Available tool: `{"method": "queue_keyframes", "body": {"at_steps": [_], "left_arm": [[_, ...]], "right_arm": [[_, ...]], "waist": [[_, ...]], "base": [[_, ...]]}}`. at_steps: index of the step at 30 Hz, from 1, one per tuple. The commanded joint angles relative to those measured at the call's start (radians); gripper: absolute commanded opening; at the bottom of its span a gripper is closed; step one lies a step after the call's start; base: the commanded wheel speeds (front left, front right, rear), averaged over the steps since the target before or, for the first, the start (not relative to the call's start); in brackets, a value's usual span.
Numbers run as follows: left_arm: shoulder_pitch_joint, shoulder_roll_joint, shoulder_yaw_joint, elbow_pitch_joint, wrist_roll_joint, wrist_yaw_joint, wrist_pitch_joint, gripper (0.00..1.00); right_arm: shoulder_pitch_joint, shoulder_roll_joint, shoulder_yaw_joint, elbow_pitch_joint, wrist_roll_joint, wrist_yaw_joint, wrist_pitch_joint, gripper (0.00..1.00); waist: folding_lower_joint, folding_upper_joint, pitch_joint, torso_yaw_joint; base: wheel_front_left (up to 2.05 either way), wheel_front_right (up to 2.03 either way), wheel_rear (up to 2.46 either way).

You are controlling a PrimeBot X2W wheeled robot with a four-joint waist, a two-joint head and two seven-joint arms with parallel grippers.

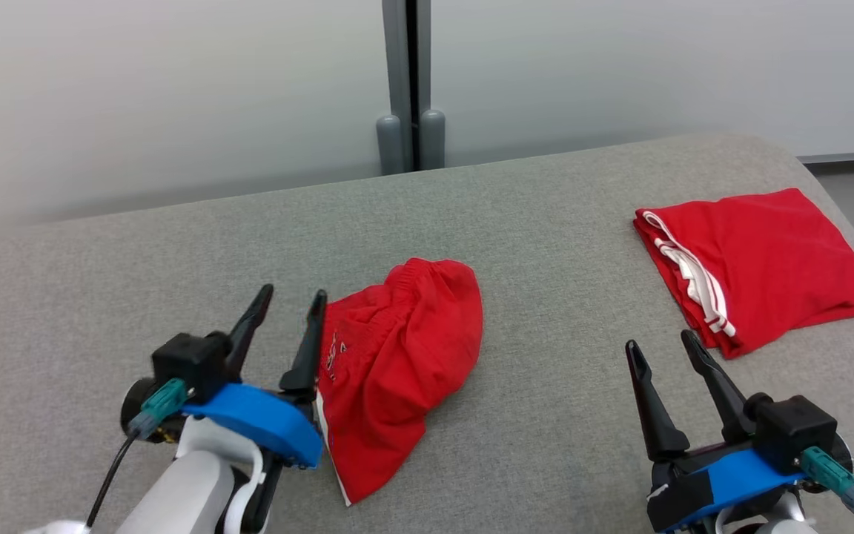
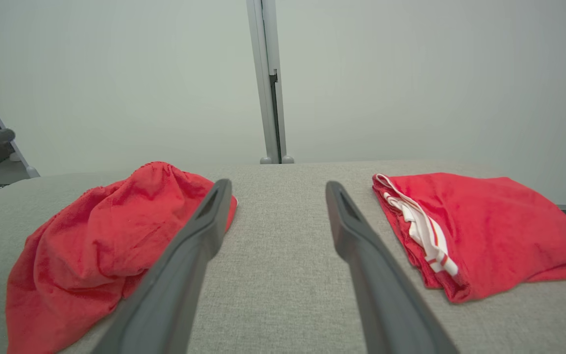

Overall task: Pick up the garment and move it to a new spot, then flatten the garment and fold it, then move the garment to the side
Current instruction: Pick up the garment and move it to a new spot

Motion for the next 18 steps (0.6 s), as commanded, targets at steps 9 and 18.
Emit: {"method": "queue_keyframes", "body": {"at_steps": [9,18], "left_arm": [[0.200,0.047,0.148,-0.131,0.034,0.069,-0.114,1.00],[0.364,0.012,0.326,-0.210,0.131,0.084,-0.114,1.00]], "right_arm": [[0.046,0.000,-0.029,-0.012,-0.001,0.000,0.016,1.00],[0.063,0.000,-0.031,-0.007,0.006,0.000,0.026,1.00]], "waist": [[0.0000,0.0000,-0.043,0.069],[0.0000,0.0000,-0.058,0.099]], "base": [[0.00,0.00,0.00],[0.00,0.00,0.00]]}}
